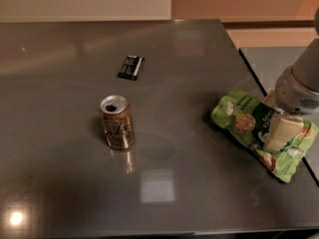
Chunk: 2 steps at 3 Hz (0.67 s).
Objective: Move green rice chip bag near rxbar chocolate
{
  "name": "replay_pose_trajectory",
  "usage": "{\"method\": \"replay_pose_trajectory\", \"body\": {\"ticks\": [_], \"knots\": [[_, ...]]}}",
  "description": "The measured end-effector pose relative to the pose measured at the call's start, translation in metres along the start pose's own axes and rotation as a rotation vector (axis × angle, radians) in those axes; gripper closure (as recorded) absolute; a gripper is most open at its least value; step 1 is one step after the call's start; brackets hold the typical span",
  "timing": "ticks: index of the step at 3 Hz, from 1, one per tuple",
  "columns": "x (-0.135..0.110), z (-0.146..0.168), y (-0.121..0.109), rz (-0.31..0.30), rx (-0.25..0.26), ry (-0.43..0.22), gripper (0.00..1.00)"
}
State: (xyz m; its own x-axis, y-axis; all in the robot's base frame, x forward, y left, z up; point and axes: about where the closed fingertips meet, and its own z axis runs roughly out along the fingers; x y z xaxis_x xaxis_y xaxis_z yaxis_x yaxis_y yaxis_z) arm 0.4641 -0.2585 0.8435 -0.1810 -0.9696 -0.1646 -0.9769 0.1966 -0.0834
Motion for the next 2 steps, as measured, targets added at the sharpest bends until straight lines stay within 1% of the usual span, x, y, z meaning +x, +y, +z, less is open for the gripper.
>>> {"method": "replay_pose_trajectory", "body": {"ticks": [2], "knots": [[-0.0004,-0.0012,-0.0001,0.000,0.000,0.000,1.00]]}}
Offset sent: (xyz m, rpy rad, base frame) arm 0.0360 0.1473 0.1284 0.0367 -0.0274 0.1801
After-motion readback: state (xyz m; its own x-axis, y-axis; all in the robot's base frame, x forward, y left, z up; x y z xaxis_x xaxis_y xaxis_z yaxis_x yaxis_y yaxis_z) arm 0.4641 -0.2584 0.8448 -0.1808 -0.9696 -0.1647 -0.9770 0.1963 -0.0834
